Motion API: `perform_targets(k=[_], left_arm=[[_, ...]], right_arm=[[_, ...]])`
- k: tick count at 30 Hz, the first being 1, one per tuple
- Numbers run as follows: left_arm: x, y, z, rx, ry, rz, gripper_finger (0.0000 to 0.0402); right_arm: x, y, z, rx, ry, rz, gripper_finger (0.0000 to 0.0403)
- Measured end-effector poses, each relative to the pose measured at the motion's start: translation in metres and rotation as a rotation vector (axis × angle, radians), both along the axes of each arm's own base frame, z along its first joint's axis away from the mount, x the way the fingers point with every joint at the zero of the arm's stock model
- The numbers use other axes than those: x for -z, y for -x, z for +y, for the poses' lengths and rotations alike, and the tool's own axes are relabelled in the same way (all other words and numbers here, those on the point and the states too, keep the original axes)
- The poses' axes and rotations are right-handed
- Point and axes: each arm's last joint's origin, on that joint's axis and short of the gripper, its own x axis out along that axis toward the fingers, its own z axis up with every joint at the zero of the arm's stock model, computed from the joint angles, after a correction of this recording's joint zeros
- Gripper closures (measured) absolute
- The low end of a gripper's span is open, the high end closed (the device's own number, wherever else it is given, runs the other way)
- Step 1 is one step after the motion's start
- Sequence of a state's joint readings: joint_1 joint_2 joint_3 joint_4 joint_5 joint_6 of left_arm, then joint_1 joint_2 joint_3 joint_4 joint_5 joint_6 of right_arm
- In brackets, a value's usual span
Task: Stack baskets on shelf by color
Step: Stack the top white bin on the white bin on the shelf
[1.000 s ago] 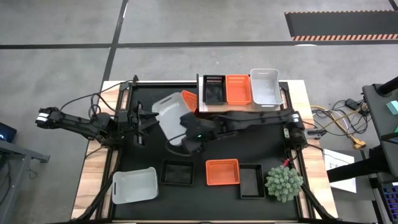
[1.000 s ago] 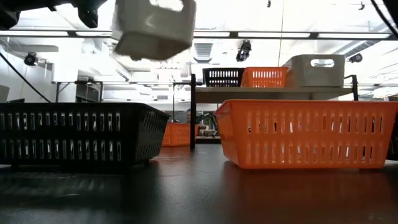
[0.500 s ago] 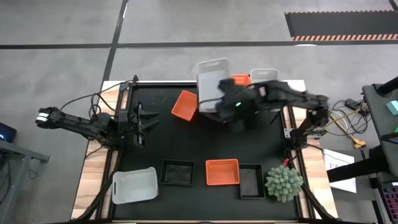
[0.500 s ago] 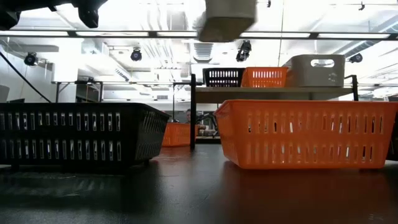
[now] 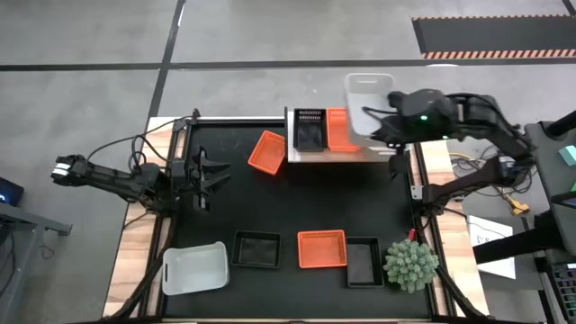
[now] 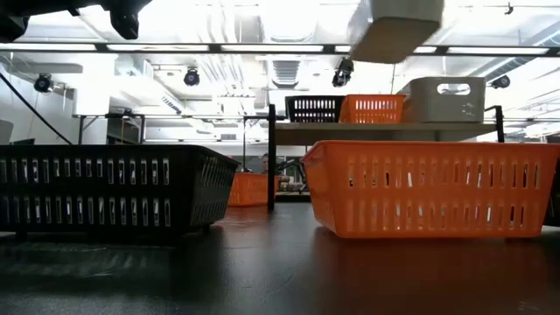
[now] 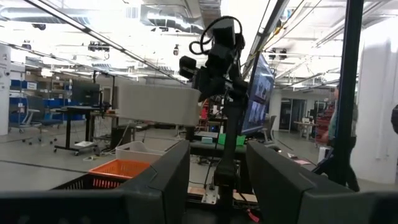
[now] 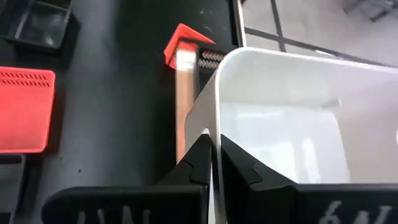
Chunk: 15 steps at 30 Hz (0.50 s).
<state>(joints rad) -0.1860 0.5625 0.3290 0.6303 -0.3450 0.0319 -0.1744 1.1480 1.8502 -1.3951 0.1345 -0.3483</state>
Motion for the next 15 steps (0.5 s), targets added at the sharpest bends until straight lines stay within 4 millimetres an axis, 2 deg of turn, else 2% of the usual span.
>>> perform_targets(k=[7, 15], left_arm=[[0.000, 0.000, 0.000, 0.000, -0.001, 0.000, 0.0258], [0.000, 0.000, 0.000, -0.002, -0.006, 0.001, 0.0258]], right_arm=[[0.018, 0.040, 0.003, 0.105, 0.054, -0.015, 0.0394], [0.040, 0.061, 0.005, 0.126, 0.104, 0.009, 0.0394]])
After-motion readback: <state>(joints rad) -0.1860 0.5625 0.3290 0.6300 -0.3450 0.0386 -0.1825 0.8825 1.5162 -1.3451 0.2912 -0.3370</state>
